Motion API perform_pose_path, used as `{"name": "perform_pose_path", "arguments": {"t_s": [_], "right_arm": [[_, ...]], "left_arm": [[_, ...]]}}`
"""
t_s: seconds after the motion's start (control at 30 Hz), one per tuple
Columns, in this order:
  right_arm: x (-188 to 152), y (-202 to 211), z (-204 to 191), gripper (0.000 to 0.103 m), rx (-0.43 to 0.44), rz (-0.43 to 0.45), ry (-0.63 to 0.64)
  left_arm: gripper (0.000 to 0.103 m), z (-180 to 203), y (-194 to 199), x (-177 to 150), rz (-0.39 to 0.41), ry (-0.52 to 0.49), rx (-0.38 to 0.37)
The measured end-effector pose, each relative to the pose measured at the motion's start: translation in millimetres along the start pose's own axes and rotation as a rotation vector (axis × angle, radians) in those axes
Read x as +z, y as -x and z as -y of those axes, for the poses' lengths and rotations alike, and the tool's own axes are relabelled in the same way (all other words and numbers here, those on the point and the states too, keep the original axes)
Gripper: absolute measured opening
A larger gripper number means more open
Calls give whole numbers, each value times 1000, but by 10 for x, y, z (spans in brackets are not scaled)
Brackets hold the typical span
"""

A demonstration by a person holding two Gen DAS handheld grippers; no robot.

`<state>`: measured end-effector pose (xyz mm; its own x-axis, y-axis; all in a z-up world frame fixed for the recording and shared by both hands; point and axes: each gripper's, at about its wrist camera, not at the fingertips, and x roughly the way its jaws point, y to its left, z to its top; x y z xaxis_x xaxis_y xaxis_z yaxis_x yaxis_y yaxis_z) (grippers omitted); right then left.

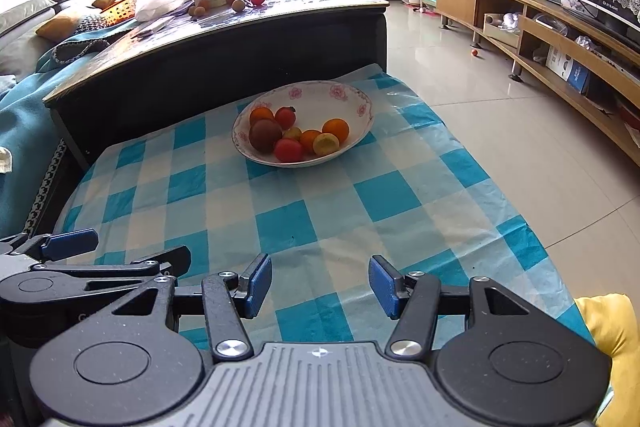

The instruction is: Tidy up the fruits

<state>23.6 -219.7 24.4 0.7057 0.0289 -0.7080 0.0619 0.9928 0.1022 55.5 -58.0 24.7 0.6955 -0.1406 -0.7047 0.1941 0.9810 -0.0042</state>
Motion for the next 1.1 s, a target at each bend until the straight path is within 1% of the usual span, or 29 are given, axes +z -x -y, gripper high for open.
{"name": "perform_pose_path", "arguments": {"t_s": [0.5,0.9,1.1], "right_arm": [[-39,-28,-33,50,-26,-9,16],[-52,-37,-33,50,-26,-11,14],[-63,-31,-30,50,-26,-12,13]], "left_arm": [[103,26,-41,-65,-9,-17,18],[103,27,-42,-81,-7,-17,18],[103,11,-65,-78,-34,1,13]]}}
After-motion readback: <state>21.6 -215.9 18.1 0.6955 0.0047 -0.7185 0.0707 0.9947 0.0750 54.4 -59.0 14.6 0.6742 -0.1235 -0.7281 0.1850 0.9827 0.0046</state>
